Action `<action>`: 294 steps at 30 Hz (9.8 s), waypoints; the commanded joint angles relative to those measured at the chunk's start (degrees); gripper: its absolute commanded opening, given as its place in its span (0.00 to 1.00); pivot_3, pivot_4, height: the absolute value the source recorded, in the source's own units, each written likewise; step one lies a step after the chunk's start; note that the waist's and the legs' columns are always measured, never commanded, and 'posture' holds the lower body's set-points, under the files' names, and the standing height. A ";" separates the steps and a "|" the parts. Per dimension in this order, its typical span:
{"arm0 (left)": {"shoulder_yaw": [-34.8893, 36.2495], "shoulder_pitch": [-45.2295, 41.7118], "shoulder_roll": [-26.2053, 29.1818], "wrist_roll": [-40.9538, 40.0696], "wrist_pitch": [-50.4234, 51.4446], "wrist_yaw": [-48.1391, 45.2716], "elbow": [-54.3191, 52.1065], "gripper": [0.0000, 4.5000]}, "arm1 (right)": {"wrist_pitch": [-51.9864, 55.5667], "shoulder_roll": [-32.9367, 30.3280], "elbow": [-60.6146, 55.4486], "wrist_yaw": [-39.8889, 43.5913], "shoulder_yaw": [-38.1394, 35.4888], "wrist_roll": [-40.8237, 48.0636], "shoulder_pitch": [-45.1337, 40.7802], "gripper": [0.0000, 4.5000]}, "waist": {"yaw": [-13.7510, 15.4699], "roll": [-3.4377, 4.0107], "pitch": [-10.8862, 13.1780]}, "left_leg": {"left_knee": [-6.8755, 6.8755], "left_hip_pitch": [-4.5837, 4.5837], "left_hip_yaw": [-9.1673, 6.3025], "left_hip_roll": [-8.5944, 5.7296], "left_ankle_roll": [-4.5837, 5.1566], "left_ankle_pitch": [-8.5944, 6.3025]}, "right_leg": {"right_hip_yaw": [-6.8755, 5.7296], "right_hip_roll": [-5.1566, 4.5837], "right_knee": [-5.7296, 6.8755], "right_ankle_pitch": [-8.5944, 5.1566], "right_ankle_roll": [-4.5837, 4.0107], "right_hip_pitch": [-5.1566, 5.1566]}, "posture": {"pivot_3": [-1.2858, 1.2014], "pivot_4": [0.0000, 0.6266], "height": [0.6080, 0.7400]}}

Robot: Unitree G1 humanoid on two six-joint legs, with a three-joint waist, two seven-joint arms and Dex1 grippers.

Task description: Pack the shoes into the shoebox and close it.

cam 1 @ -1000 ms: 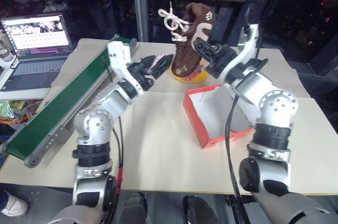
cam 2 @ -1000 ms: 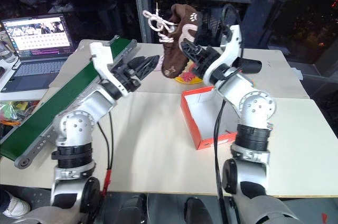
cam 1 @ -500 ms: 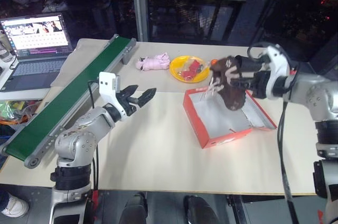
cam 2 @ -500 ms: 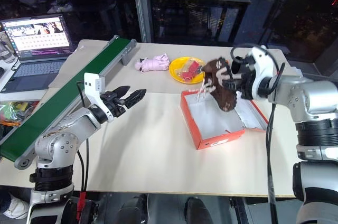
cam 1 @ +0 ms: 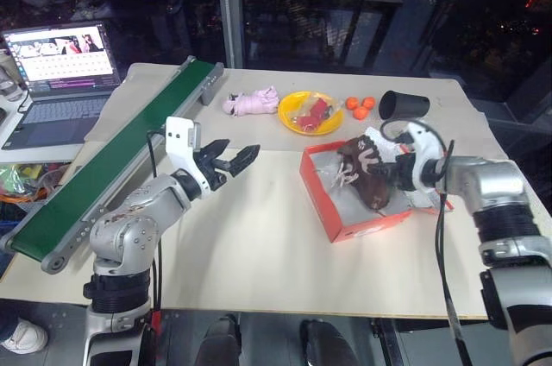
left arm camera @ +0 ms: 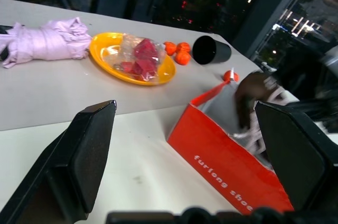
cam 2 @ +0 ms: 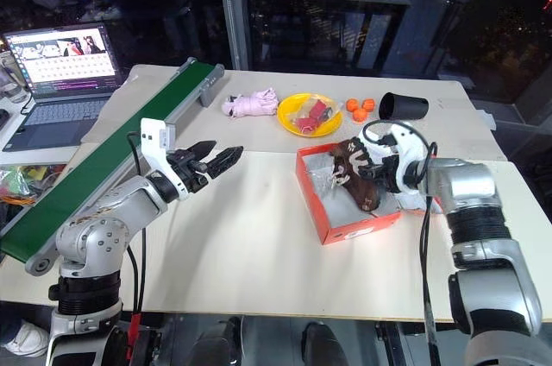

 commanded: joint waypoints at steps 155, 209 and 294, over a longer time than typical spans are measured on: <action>-1.72 -16.96 -4.24 6.33 -12.09 -12.43 15.07 0.63 | 15.50 34.24 -39.31 -30.26 -29.50 36.10 0.66 1.00 | 0.31 -0.31 -0.04 | -0.01 -0.16 0.15 0.18 -0.12 0.08 | -0.08 0.05 0.78 -0.06 -0.23 -0.49 | 0.52 0.24 0.97; -0.20 -2.53 2.66 5.45 -4.13 -9.46 7.15 1.00 | -7.79 -3.27 -17.00 13.49 12.69 -6.82 6.10 0.10 | -1.31 -0.15 0.05 | 0.01 -0.10 0.06 0.06 -0.11 0.08 | 0.06 0.06 0.73 -0.15 -0.14 -0.48 | 0.52 0.24 0.97; -17.84 -12.61 17.89 16.78 -4.34 -43.67 13.87 1.00 | -5.03 19.77 -45.65 -16.25 -8.97 -9.08 36.49 0.01 | -1.11 0.02 0.00 | -0.08 0.66 -0.18 -0.16 -0.14 -0.03 | 0.20 0.01 0.87 -0.74 0.21 0.21 | 0.52 0.24 0.97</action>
